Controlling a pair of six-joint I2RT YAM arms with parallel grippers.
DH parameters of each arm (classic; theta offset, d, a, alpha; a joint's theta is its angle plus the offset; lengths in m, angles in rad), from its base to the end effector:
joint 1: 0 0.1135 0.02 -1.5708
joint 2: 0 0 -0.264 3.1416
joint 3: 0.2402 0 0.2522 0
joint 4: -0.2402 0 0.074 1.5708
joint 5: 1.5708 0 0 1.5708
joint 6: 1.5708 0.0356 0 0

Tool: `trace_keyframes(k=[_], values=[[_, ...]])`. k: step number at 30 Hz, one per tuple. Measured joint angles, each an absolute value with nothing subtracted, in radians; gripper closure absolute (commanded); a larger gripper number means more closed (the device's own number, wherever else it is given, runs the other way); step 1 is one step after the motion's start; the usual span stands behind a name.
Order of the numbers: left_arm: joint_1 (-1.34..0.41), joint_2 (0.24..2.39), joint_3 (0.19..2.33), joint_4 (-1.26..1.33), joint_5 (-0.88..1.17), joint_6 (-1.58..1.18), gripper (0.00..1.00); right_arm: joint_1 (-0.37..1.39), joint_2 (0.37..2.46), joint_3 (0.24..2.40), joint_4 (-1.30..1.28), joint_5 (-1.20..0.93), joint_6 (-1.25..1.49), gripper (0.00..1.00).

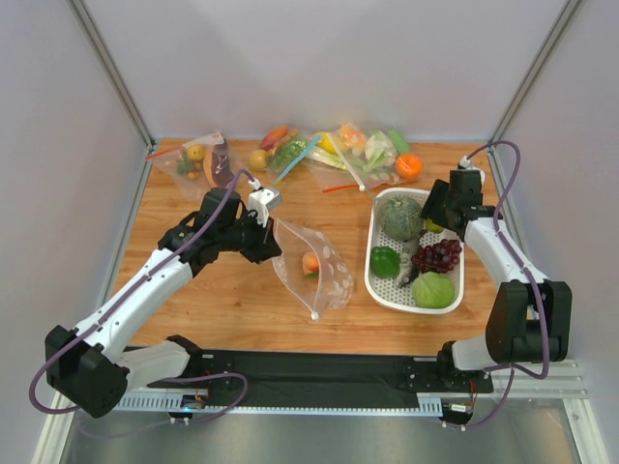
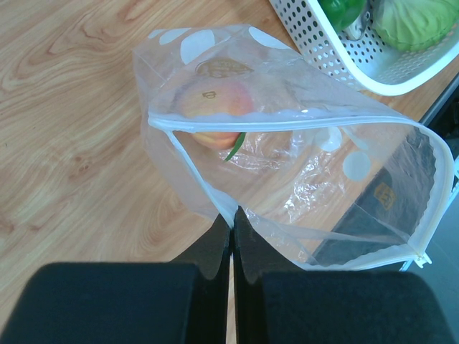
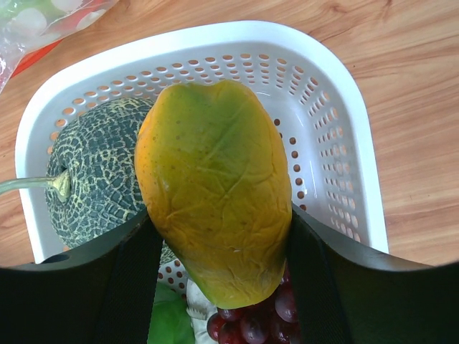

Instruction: Open the zip-top bag and remove the fake food

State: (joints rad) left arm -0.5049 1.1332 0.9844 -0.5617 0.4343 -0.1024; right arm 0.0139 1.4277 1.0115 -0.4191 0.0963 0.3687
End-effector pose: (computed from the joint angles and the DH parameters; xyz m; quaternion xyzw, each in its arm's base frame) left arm 0.2027 -0.1291 0.3063 0.2655 0.8517 -0.3086 0.3300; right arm 0.3041 0.0008 0.2495 0.1815 0.9144 0.0242 0.3611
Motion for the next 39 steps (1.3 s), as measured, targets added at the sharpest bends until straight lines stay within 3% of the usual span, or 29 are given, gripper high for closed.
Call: trace_keyframes(k=[4,7,20,28,39], values=[[-0.505,1.133,0.984,-0.562,0.434,-0.102,1.00,0.001,1.428,1.007,-0.414,0.097,0.366,0.18],[-0.505,1.133,0.984,-0.562,0.434,-0.102,1.00,-0.017,1.426,1.000,-0.414,0.101,0.360,0.15],[-0.505,1.133,0.984,-0.562,0.435,-0.102,1.00,-0.020,1.282,0.995,-0.442,0.097,0.342,0.16],[-0.505,1.133,0.984,-0.562,0.435,-0.102,1.00,-0.010,1.132,1.023,-0.484,-0.025,0.356,0.18],[-0.506,1.133,0.984,-0.562,0.435,-0.102,1.00,0.369,1.081,1.184,-0.537,-0.049,0.405,0.19]])
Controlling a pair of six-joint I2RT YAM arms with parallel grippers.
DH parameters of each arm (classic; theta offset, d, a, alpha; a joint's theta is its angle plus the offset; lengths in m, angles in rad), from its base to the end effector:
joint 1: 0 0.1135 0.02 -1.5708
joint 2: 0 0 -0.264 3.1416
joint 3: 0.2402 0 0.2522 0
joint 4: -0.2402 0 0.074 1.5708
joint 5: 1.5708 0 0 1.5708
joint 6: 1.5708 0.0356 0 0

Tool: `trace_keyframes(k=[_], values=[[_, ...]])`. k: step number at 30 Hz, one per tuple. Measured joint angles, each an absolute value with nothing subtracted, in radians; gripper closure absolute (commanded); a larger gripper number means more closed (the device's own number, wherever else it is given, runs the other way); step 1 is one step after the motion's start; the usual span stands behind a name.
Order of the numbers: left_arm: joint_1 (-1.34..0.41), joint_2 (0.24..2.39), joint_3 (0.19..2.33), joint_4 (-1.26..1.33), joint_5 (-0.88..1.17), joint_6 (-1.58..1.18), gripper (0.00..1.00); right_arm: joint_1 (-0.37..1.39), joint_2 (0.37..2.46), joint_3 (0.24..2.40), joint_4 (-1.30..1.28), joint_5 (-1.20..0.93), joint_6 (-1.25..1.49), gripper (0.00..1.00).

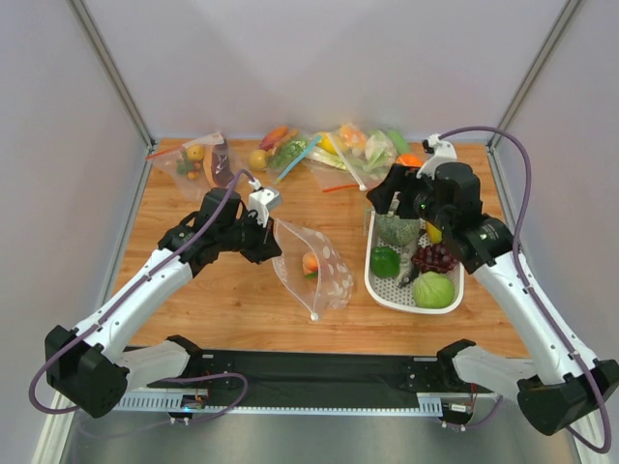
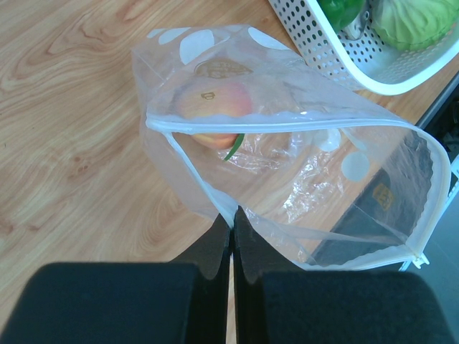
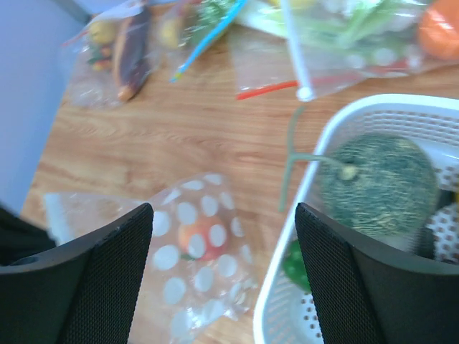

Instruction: Open the zip-top bag and remove the fake food

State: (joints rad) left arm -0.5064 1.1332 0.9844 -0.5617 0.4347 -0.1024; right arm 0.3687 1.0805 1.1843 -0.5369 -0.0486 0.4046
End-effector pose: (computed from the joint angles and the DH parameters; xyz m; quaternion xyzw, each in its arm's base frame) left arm 0.2025 -0.1294 0.3063 0.2662 0.8514 -0.3090 0.3297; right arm 0.2163 0.0854 0.3855 0.0020 0.8424 0.2220 0.4910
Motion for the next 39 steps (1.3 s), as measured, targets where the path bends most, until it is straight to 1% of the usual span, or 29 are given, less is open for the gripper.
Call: trace_keyframes(k=[6,12,16,19,22,28,39], values=[[-0.506,1.133,0.984,-0.562,0.435,-0.102,1.00,0.616,1.122,1.272,-0.540,-0.010,0.430,0.20],[-0.507,1.133,0.984,-0.562,0.435,-0.103,1.00,0.835,1.250,1.411,-0.572,0.043,0.430,0.20],[-0.509,1.133,0.984,-0.562,0.435,-0.103,1.00,0.961,1.332,1.481,-0.580,0.052,0.430,0.20],[-0.509,1.131,0.984,-0.562,0.435,-0.103,1.00,1.032,1.376,1.494,-0.579,0.047,0.435,0.23],[-0.509,1.129,0.984,-0.562,0.435,-0.103,1.00,1.070,1.407,1.488,-0.574,0.005,0.453,0.24],[-0.509,1.129,0.984,-0.562,0.435,-0.103,1.00,1.079,1.409,1.405,-0.510,-0.080,0.500,0.26],[-0.509,1.128,0.984,-0.562,0.435,-0.103,1.00,1.074,1.467,1.338,-0.519,-0.046,0.519,0.25]])
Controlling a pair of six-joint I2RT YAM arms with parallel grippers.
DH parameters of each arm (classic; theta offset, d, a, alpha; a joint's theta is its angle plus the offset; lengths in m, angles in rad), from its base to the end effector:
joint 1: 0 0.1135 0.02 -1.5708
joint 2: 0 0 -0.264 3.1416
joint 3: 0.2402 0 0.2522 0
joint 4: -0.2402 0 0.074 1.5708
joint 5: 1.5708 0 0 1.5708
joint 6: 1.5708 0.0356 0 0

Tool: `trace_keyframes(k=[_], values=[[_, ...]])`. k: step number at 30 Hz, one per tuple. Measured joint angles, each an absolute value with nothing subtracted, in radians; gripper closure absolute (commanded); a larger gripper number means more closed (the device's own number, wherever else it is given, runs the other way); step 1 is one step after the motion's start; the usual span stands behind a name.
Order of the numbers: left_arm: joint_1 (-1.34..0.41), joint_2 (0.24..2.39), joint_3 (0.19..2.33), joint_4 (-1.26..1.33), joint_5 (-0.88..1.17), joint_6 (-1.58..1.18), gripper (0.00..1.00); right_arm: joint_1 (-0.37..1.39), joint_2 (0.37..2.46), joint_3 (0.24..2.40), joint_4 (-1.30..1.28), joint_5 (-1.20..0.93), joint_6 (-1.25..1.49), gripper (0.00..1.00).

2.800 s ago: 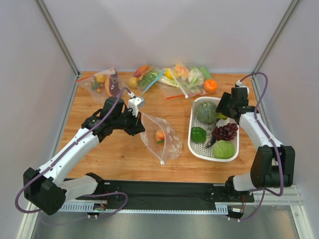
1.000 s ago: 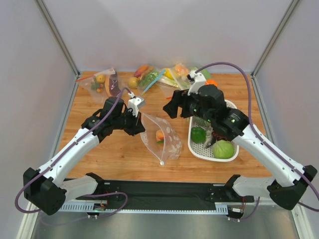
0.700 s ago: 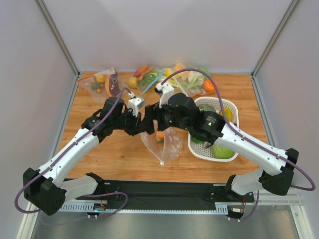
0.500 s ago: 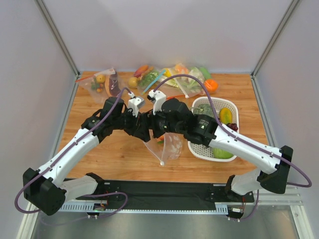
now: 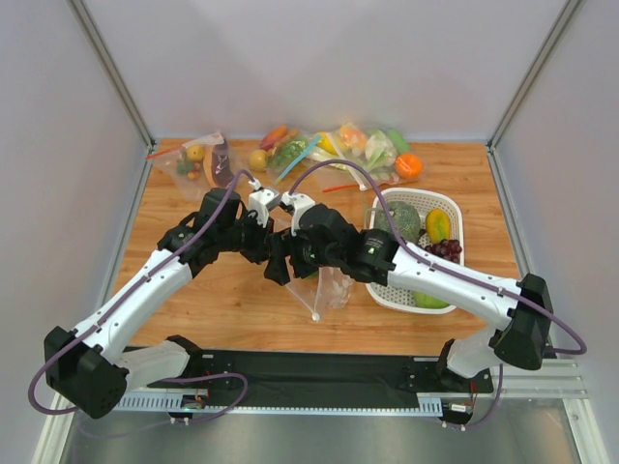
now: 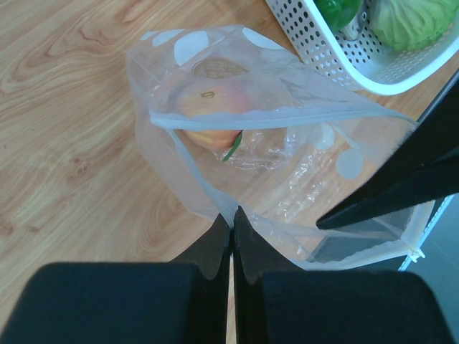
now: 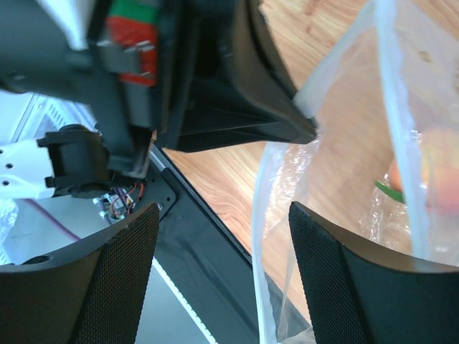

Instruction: Open the zip-top bag and remove the fake food

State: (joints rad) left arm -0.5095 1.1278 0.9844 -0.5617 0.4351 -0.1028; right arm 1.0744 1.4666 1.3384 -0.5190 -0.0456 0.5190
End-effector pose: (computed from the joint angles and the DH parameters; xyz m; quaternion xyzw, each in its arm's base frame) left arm 0.2011 -0.1296 0.3075 0.2677 0.8498 -0.3103 0.3315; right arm 0.1560 0.2914 0.3382 -0.2551 0.8579 0.3328 0.2968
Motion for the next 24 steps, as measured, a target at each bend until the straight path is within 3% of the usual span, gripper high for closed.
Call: trace_keyframes(k=[11,24], values=[[-0.509,1.127,0.984,-0.562,0.435,-0.103,1.00,0.990,1.475,1.295,-0.518,0.046,0.543,0.26],[-0.514,1.127,0.984,-0.562,0.435,-0.103,1.00,0.979,1.567,1.289,-0.528,0.178,0.543,0.33]])
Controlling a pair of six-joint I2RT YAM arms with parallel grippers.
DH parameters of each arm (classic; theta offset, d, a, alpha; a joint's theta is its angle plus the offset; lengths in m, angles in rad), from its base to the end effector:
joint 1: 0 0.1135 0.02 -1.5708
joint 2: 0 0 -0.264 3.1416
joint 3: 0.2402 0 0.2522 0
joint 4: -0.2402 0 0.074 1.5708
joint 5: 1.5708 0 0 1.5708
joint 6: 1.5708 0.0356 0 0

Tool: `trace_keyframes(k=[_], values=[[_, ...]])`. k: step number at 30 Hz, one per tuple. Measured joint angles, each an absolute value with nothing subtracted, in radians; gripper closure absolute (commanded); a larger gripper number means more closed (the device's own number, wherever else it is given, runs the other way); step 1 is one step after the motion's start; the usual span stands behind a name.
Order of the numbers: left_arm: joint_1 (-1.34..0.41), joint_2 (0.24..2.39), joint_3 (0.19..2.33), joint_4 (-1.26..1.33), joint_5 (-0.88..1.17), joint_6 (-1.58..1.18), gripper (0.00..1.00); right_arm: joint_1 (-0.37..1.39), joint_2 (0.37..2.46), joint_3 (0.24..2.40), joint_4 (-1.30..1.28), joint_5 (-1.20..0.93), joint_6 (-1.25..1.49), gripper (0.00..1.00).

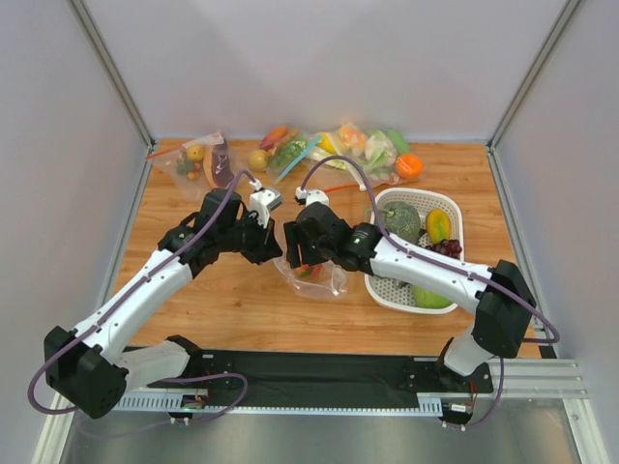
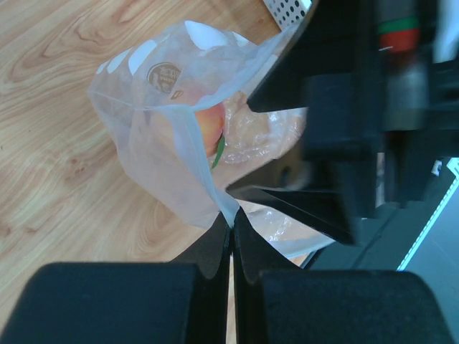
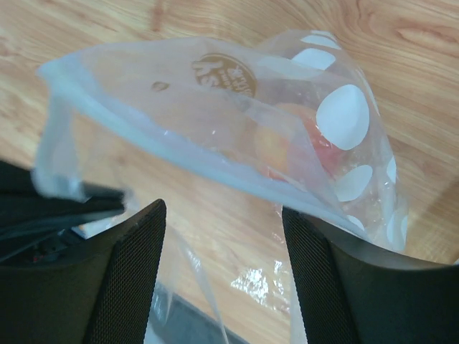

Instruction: Open the zip-top bag and remove the fake food

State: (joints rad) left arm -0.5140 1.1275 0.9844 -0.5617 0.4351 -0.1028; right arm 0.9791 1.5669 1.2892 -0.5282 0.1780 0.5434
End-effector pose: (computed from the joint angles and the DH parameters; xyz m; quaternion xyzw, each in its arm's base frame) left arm 0.2005 -0.1304 0.3076 0.2696 0.8492 -0.3110 0.3309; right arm 0.1985 0.2841 0.2894 -0.1673 0.9094 0.1967 0.3260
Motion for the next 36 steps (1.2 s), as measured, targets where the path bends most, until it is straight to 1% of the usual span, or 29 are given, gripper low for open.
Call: trace_keyframes(k=[7,13,22,36], values=[[-0.521,1.128,0.984,-0.562,0.435,-0.102,1.00,0.978,1.660,1.297,-0.534,0.246,0.536,0.34],[-0.526,1.142,0.984,-0.562,0.435,-0.103,1.00,0.978,1.721,1.310,-0.515,0.287,0.526,0.32],[-0.539,1.193,0.984,-0.569,0.424,-0.102,1.00,0.954,1.784,1.291,-0.421,0.318,0.501,0.20],[-0.548,1.195,0.984,-0.566,0.424,-0.101,1.00,0.922,1.890,1.274,-0.255,0.381,0.469,0.14]])
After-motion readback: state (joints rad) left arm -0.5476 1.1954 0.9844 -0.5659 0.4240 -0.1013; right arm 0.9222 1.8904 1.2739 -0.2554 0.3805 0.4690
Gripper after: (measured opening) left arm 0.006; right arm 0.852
